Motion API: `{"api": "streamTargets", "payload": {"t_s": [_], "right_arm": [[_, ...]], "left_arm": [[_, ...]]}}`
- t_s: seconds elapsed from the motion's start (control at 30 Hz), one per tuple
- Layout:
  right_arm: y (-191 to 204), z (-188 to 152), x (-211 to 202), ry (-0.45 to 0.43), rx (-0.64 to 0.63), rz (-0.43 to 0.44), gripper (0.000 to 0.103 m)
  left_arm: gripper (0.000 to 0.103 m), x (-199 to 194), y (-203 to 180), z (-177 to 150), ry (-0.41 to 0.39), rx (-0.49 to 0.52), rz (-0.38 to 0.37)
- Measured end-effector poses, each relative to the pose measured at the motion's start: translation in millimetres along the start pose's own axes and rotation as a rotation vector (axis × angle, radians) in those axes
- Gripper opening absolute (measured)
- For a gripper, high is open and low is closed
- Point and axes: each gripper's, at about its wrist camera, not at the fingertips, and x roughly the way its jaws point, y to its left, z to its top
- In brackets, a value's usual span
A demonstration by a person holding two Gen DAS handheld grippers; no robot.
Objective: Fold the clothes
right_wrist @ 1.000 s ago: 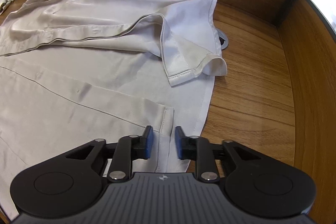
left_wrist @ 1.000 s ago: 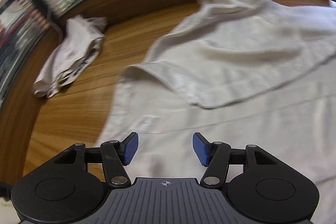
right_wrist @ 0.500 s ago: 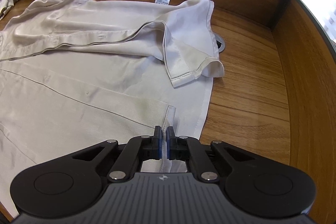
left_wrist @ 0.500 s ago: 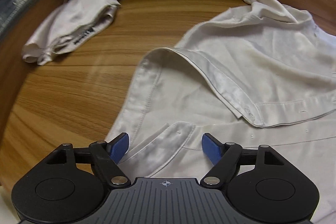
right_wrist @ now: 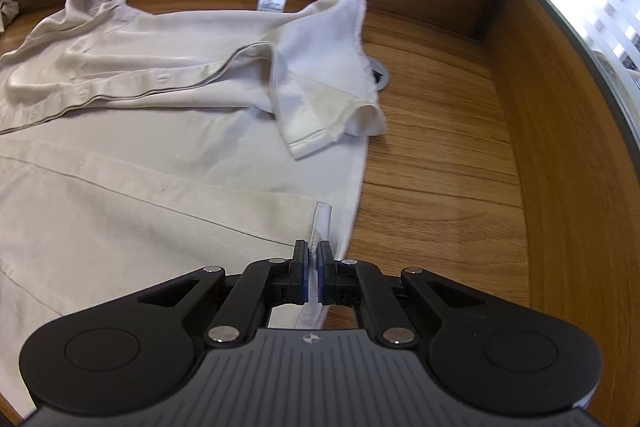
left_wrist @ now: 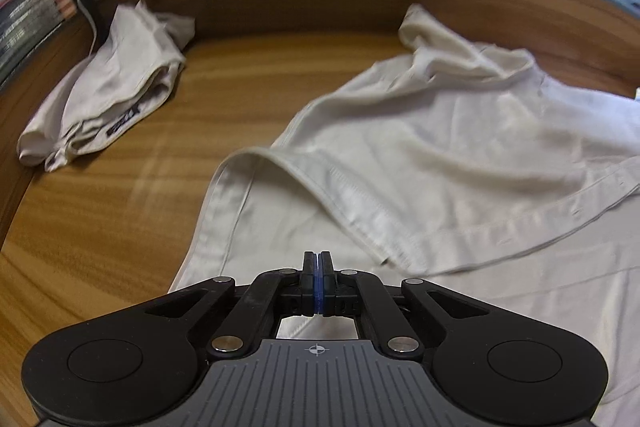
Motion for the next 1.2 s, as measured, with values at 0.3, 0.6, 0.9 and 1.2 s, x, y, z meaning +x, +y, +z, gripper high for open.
{"api": "streamTargets", "payload": {"t_s": [0.3,0.6,0.9,1.2], "right_arm": [[-8,1,16,0.028,-0.009,-0.027,0.015],[-12,3,-32,-0.025,-0.019,0.016,0.03],[-5,41,-9,-0.04,-0.078,0.038,0.03],[8,77,30,-0.022,-0.148,0.064,0.03]], "left_arm": [[0.04,18,-14,8,0.03,-0.004,0.023],[0.059,-13,-21,9,-0.024,0.014,-0.019],[0.059,-3,-55,8,0.014,0.15,-0.058],[0.059,13,-77,6,0.053,0.228,-0.065]]}}
